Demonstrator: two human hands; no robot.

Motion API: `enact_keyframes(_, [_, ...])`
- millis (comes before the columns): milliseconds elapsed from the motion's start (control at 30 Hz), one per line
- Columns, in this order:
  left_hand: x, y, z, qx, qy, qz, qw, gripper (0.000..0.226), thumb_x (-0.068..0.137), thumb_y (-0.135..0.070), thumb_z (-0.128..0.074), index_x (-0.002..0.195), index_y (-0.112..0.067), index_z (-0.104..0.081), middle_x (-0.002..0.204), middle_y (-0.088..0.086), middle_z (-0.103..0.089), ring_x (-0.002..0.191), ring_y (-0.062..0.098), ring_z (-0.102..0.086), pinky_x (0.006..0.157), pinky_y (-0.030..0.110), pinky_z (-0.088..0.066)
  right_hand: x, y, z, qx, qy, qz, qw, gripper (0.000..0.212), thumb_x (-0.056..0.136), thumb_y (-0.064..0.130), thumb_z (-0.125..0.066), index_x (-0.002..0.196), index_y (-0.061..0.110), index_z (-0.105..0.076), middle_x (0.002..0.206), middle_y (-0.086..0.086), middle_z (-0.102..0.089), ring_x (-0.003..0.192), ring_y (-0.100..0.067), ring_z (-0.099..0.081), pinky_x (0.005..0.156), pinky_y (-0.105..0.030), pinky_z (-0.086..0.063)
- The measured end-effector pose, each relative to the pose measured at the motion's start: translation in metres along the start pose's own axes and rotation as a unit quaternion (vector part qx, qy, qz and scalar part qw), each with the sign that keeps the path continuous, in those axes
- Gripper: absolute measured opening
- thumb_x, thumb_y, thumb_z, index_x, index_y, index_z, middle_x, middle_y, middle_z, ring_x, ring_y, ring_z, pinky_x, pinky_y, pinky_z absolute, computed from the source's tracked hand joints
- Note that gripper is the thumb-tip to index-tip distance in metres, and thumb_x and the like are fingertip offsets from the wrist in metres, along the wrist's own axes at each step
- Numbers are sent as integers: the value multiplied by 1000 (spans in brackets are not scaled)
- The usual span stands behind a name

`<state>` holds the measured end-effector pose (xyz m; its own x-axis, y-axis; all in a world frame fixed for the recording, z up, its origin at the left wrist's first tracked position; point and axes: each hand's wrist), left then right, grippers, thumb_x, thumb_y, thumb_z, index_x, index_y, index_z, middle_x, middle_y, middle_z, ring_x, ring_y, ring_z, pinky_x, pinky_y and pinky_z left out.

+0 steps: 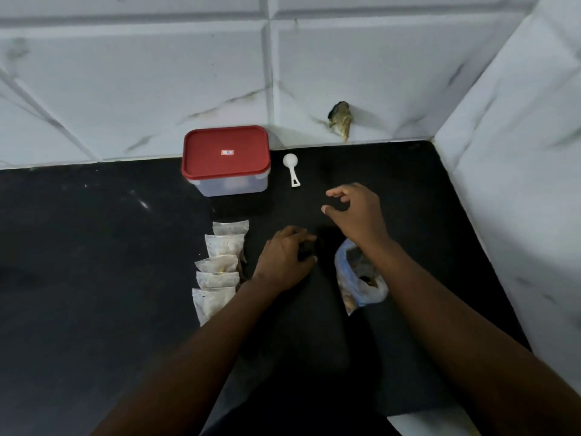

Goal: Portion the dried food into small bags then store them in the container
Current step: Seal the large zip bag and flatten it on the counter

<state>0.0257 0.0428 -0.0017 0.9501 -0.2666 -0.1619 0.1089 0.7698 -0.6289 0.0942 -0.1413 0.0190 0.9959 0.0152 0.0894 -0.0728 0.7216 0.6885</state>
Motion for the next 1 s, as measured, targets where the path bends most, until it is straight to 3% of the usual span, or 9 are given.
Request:
enact_keyframes(167, [3,-28,-15,-71,20,10,997,42,91,-27,-76,131,-26,-65,137,-2,-57,120,7,-57,102,24,-47,-64,-27,43,8,-43,-34,998,27,83,16,-80,109,21,-74,103,12,-63,89,4,-58,80,-6,-45])
enact_keyframes(300, [5,-48,-27,-132,22,52,990,37,92,-26,-75,127,-20,-66,125,-1,-62,113,11,-60,98,27,-49,-99,-50,56,20,-103,-102,989,30,81,7,-78,110,12,-73,107,-2,-69,96,-7,-63,87,-19,-51])
enact_keyframes(367, [6,-55,-32,-157,28,88,983,35,95,-28,-72,128,-17,-65,120,-1,-64,111,13,-62,98,31,-52,-109,-57,56,30,-100,-164,981,34,81,9,-79,114,12,-71,108,-1,-67,98,-11,-63,81,-14,-44])
enact_keyframes(500, [10,-62,-39,-209,31,158,965,30,99,-26,-65,128,-16,-67,117,-1,-70,107,13,-67,97,35,-57,-119,-59,51,76,-62,-294,951,48,85,20,-80,129,14,-61,109,4,-60,101,-12,-59,80,-21,-42])
enact_keyframes(633, [12,-63,-42,-306,28,235,922,36,95,-20,-69,131,-15,-66,124,7,-69,110,19,-69,100,43,-58,-120,-59,42,160,-8,-406,900,47,89,29,-75,131,16,-60,115,-3,-66,100,-15,-64,89,-39,-58])
enact_keyframes(733, [10,-66,-40,-374,25,268,888,42,92,-13,-74,132,-10,-65,124,12,-69,111,23,-69,101,43,-57,-118,-55,40,171,19,-412,895,24,91,27,-71,114,20,-68,97,2,-68,89,-13,-66,79,-35,-59])
enact_keyframes(900, [0,-62,-23,-434,63,288,852,36,88,0,-72,122,-10,-70,118,13,-73,109,25,-71,98,41,-58,-109,-43,47,276,30,-416,866,16,91,23,-71,106,20,-73,98,-3,-74,91,-18,-71,75,-35,-59])
enact_keyframes(1000, [-5,-50,-13,-432,62,280,855,34,88,3,-71,119,-11,-73,111,10,-75,100,20,-73,81,30,-62,-104,-34,52,361,58,-416,832,18,90,20,-72,108,16,-74,102,-8,-76,96,-23,-72,80,-38,-59])
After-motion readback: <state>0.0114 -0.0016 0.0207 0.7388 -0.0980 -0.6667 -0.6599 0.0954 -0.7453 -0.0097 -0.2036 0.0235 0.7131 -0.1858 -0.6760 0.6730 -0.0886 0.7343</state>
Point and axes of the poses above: each hand's wrist, its own x-axis towards the middle knuckle, its own z-axis out of the back of the hand, y = z × x
